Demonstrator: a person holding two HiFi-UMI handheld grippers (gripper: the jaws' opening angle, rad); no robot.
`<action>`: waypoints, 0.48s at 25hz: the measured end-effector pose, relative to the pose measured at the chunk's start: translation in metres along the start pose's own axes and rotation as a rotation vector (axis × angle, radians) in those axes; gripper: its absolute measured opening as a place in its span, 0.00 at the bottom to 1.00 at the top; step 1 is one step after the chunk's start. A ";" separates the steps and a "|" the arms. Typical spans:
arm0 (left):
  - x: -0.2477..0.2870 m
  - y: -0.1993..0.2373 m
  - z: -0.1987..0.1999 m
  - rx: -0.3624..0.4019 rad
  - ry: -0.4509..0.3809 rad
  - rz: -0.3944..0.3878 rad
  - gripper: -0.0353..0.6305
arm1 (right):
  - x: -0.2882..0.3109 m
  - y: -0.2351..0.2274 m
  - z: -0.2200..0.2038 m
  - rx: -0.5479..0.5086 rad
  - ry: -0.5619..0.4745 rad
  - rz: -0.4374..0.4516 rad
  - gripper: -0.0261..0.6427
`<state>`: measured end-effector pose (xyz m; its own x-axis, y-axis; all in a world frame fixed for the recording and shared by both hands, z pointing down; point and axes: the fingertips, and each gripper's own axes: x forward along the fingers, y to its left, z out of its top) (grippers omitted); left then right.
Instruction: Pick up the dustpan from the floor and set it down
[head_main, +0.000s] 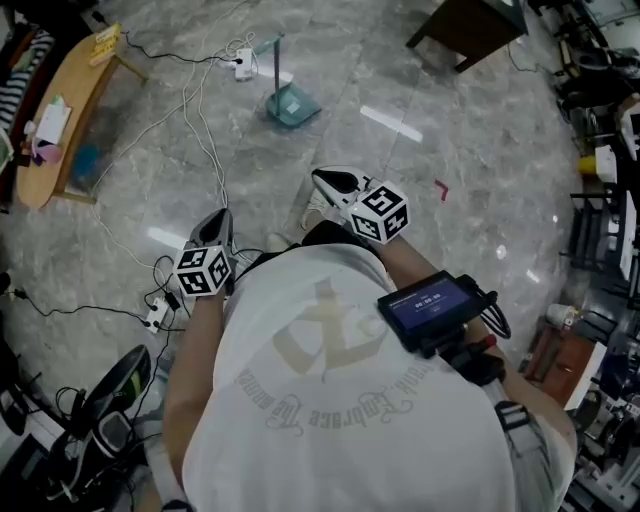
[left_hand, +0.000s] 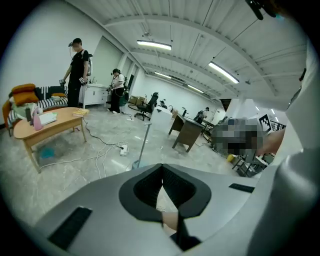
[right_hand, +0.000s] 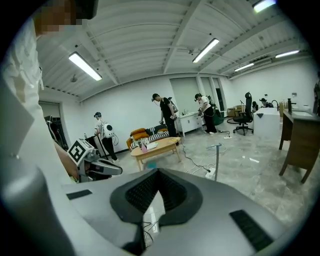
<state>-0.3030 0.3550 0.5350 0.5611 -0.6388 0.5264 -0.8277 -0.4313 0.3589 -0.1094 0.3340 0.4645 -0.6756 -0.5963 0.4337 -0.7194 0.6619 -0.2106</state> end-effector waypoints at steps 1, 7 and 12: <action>0.000 0.002 -0.002 -0.004 0.000 0.001 0.07 | 0.003 0.000 -0.001 -0.001 0.004 0.000 0.06; -0.010 0.011 -0.009 -0.025 0.000 0.025 0.07 | 0.011 0.009 -0.006 -0.003 0.033 0.022 0.06; -0.005 0.022 -0.014 -0.050 0.008 0.037 0.07 | 0.028 0.005 -0.010 0.001 0.061 0.035 0.06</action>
<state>-0.3238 0.3578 0.5515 0.5299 -0.6489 0.5461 -0.8471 -0.3744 0.3772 -0.1302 0.3251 0.4840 -0.6895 -0.5437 0.4785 -0.6954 0.6816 -0.2275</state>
